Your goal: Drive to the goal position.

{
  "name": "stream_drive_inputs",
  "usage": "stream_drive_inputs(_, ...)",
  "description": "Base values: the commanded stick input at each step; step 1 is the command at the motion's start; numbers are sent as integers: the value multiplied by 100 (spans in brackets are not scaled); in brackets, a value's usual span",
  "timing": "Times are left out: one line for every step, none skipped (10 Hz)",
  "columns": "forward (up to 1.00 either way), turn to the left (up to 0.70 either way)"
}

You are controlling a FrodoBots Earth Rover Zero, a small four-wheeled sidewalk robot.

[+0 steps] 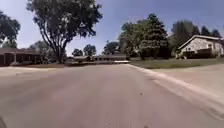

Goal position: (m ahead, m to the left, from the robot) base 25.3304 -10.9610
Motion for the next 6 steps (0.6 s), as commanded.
stream_drive_inputs(50, 0)
stream_drive_inputs(50, 0)
stream_drive_inputs(50, 0)
stream_drive_inputs(50, 0)
stream_drive_inputs(50, 0)
stream_drive_inputs(50, 0)
